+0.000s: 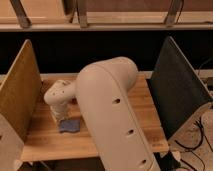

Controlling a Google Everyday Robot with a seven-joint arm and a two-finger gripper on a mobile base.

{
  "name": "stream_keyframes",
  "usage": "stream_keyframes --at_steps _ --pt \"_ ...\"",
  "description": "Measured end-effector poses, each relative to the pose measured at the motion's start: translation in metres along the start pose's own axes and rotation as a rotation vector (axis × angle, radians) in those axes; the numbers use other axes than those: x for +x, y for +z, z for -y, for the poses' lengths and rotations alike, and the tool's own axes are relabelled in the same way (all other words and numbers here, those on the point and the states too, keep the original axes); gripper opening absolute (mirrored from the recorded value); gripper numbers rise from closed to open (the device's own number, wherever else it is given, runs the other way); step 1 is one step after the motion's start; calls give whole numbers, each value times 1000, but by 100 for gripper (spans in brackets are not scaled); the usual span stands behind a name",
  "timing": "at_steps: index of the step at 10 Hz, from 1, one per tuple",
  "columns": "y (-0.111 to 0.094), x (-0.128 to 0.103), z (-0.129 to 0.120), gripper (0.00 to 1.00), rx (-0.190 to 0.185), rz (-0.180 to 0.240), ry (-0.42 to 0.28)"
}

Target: Place the white sponge in the ceramic cup

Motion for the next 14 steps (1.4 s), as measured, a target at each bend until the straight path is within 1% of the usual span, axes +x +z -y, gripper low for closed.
stream_keyframes --at_steps 1,2,3,4,5,6,7,8,9,11,12,14 --pt "-10 -9 2 13 7 38 -1" --pt "-28 -23 3 13 19 98 -8" --pt "-42 -34 3 13 26 147 -12" --pt "-68 -52 6 13 38 237 -16" --pt "-85 -62 7 13 39 298 -16" --pt "-112 -78 10 13 24 405 -16" --pt "-131 -87 12 13 0 492 -22" --pt "-153 -96 13 13 -35 585 -33" --pt "-172 -102 15 13 -66 661 -45" --pt "-223 -113 30 13 -136 841 -85" --pt "-247 -115 40 13 -162 915 -108" --pt "-282 -113 57 13 -194 1014 -146"
